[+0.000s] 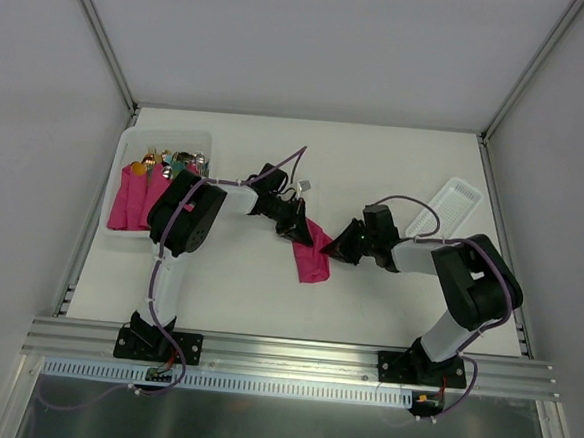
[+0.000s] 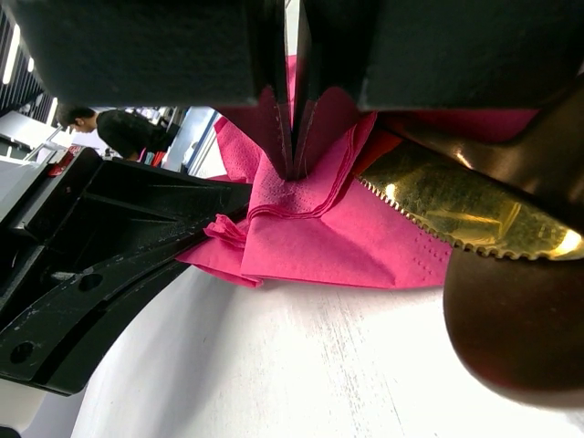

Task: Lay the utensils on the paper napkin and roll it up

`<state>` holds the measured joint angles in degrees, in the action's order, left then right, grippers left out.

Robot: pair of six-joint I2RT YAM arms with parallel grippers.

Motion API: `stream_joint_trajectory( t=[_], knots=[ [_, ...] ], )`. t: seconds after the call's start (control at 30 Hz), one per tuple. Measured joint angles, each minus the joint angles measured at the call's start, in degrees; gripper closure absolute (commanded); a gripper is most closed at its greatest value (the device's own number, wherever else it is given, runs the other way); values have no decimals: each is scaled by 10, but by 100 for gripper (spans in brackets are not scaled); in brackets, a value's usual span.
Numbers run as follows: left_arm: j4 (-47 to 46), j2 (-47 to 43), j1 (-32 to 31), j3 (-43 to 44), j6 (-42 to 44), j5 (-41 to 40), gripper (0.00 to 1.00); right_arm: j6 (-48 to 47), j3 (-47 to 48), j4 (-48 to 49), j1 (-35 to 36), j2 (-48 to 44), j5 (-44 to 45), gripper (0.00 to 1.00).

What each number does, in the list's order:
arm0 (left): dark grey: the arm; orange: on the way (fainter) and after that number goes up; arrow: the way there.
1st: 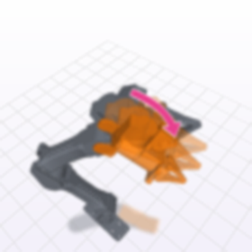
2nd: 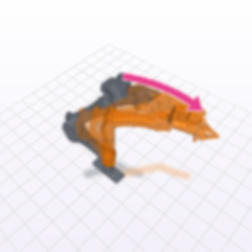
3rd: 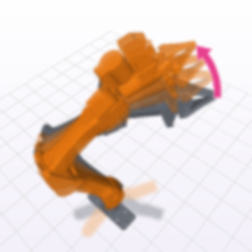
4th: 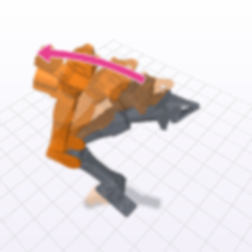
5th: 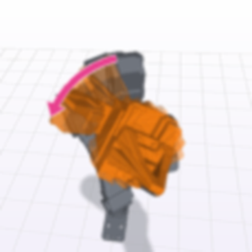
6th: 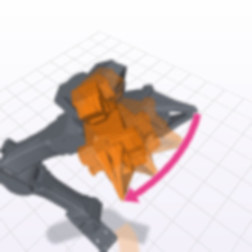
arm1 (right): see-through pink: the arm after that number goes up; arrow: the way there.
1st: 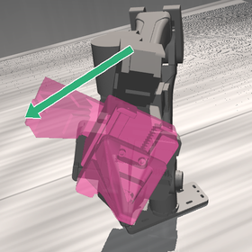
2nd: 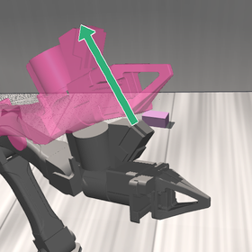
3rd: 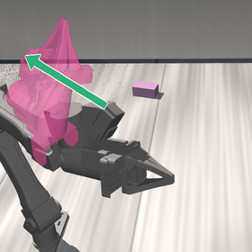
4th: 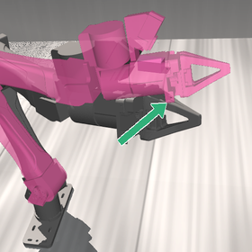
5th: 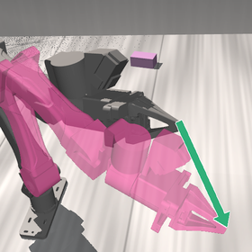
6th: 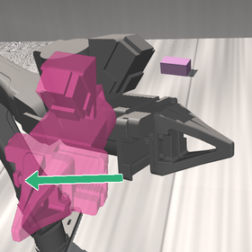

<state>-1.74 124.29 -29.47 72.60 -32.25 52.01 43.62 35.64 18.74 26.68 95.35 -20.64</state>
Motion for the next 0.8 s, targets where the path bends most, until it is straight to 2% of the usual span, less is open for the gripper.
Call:
stream_joint_trajectory(
  t=[0.8],
  knots=[
    [-28, -56, 3, -43, -12, 38, 100, 90, -69, 105, -26, -2, -6, 100]
  ],
)
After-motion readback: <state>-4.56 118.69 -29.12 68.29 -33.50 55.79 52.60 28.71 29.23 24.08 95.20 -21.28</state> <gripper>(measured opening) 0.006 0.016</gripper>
